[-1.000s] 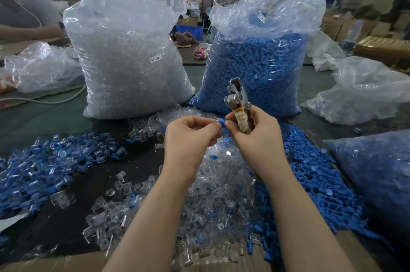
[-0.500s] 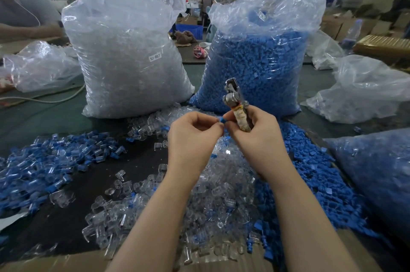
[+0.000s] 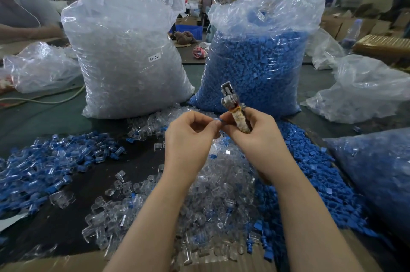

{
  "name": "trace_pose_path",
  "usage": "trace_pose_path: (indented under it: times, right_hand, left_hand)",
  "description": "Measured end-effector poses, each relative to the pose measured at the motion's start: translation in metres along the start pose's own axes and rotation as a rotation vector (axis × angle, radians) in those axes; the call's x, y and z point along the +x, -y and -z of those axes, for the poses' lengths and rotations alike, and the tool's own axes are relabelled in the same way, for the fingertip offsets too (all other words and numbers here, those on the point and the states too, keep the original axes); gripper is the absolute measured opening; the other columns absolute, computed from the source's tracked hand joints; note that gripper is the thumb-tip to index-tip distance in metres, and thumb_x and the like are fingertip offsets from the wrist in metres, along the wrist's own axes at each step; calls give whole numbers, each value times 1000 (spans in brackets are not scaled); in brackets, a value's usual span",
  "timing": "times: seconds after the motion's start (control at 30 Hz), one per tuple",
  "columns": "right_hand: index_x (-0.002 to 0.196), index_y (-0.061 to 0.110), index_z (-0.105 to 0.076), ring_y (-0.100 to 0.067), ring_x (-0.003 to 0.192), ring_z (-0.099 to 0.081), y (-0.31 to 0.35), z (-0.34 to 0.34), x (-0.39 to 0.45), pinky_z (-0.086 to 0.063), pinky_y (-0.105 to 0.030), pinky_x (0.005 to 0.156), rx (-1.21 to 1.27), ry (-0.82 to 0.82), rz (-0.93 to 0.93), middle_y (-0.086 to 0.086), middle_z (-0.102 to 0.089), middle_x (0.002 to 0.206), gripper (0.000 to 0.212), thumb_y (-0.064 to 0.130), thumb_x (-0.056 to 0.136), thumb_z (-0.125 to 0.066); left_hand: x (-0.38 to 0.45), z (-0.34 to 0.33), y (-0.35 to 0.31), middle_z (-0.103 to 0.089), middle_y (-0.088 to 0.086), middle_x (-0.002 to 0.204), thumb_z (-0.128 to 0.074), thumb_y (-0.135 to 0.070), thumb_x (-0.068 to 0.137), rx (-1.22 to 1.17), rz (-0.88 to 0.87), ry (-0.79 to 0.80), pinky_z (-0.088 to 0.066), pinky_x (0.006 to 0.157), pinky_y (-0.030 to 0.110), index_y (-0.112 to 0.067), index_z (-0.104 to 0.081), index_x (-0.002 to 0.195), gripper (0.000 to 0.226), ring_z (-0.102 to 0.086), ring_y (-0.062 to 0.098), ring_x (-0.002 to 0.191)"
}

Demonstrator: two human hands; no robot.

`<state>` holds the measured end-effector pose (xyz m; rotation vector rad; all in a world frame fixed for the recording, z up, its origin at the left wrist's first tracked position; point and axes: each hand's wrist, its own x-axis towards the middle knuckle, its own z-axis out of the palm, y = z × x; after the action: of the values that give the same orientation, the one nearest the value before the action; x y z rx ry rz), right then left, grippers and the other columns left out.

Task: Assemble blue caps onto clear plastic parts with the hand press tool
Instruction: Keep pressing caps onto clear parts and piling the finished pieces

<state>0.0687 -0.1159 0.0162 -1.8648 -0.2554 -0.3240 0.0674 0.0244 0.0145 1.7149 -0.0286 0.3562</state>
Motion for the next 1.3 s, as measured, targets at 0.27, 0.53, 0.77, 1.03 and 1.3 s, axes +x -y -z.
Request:
trace_pose_path:
  times: [0.27,0.53,0.77,1.03,1.3]
  right_hand:
    - [88,25,-70,-10,78,-66,-8,17,-3,-53,-29,75,-96,165,-139,6,-71,81,14,11,85,-69]
    - [92,21,-67,-32,85,-63,-2,13,-4,-52,-49,80,-144,268,-120,-5,-69,86,14,9,84,-67]
    - [86,25,-65,-24,66,-56,-4,10,-3,-51,-45,67,-206,286,-109,3,-61,71,19,6,84,-61]
    - [79,25,-64,-2,45,-42,-7,6,-2,-33,-19,46,-269,271,-109,19,-54,53,22,6,85,-55]
    - [88,23,-61,-10,55,-43,-6,4,-3,-38,-32,57,-177,310,-139,9,-49,64,16,8,83,-63]
  left_hand:
    - [3,2,-2,-72,1,70,-67,-2,89,-285,30,8,-54,63,17,-8,-66,82,9,-70,10,66]
    - [4,3,-1,-73,0,72,-65,-3,91,-269,-25,12,-54,66,18,-8,-66,84,9,-71,10,69]
    - [4,6,-1,-72,-1,71,-64,-2,91,-279,-43,40,-53,66,17,-7,-66,85,8,-70,9,69]
    - [8,12,0,-70,-4,68,-64,-2,90,-300,-50,42,-53,66,18,-7,-65,84,8,-67,5,65]
    - [9,13,0,-69,-3,68,-63,-1,91,-353,-22,37,-53,65,18,-8,-65,83,11,-66,7,64]
